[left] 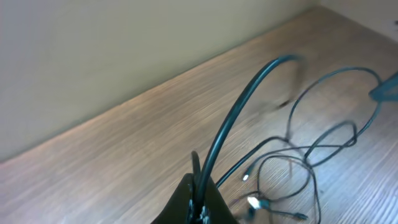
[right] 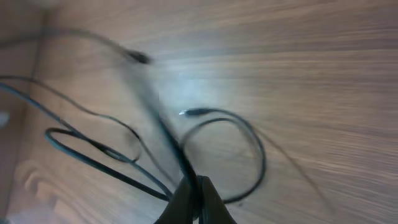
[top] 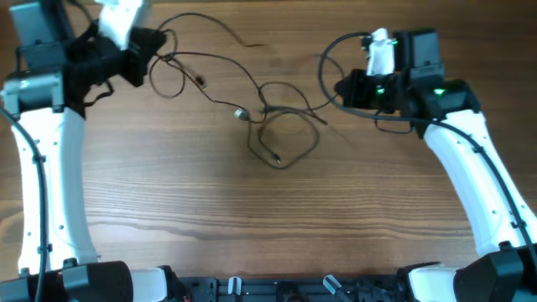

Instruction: Untangle cables

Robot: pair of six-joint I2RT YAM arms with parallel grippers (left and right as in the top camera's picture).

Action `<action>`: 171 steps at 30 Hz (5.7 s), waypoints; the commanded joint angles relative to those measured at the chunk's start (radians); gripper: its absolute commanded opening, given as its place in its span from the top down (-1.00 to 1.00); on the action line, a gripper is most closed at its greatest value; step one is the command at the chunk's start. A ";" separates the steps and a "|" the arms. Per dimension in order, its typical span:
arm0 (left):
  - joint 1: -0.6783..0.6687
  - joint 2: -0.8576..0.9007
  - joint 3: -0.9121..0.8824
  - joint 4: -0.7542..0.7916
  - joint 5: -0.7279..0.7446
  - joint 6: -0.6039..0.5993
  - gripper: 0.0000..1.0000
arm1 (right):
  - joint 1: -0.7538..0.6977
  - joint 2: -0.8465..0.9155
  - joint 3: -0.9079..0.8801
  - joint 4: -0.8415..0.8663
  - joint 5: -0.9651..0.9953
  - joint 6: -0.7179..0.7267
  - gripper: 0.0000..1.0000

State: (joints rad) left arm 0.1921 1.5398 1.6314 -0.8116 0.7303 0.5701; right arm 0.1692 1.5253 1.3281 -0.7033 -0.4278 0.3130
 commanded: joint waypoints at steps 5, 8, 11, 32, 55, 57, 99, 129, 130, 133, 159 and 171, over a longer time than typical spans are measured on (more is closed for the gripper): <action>0.047 -0.003 0.005 0.000 0.055 -0.026 0.89 | -0.084 -0.026 0.001 -0.013 0.084 -0.023 0.92; 0.047 -0.003 0.005 0.000 0.053 -0.026 0.89 | -0.117 -0.026 0.001 -0.025 0.245 -0.007 0.91; 0.057 -0.003 0.005 0.001 0.053 -0.026 0.90 | -0.187 -0.026 0.001 -0.047 0.319 0.010 0.91; 0.225 -0.003 0.005 0.031 0.066 -0.033 0.92 | -0.486 -0.025 0.001 -0.103 0.447 -0.014 0.91; -0.043 0.089 0.005 -0.030 0.268 -0.062 0.44 | -0.254 -0.016 0.001 -0.009 -0.505 -0.220 0.91; -0.069 0.105 0.005 -0.031 0.268 -0.063 0.41 | -0.271 -0.027 0.001 0.055 -0.699 -0.259 0.91; -0.155 0.199 0.005 -0.073 0.230 -0.063 0.37 | 0.069 0.144 0.065 -0.348 0.297 -0.362 -0.22; -0.154 0.198 0.005 -0.080 0.230 -0.063 0.37 | 0.177 0.227 -0.029 -0.417 -0.022 -0.539 -0.22; -0.154 0.193 0.005 -0.077 0.226 -0.063 0.37 | 0.182 0.227 -0.037 -0.393 0.013 -0.508 -0.22; -0.137 0.163 0.005 -0.063 0.175 -0.079 0.40 | 0.185 0.227 -0.096 -0.300 0.103 -0.448 -0.22; -0.072 0.074 0.005 -0.225 -0.388 -0.348 0.31 | 0.200 0.228 -0.223 -0.066 0.123 -0.200 0.91; -0.215 0.057 0.005 -0.261 -0.653 -0.448 0.34 | 0.200 0.069 0.002 -0.253 0.209 -0.160 0.91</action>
State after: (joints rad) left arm 0.0185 1.6230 1.6314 -1.0885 0.1268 0.1417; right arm 0.3641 1.7058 1.1995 -0.9005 -0.2405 0.1364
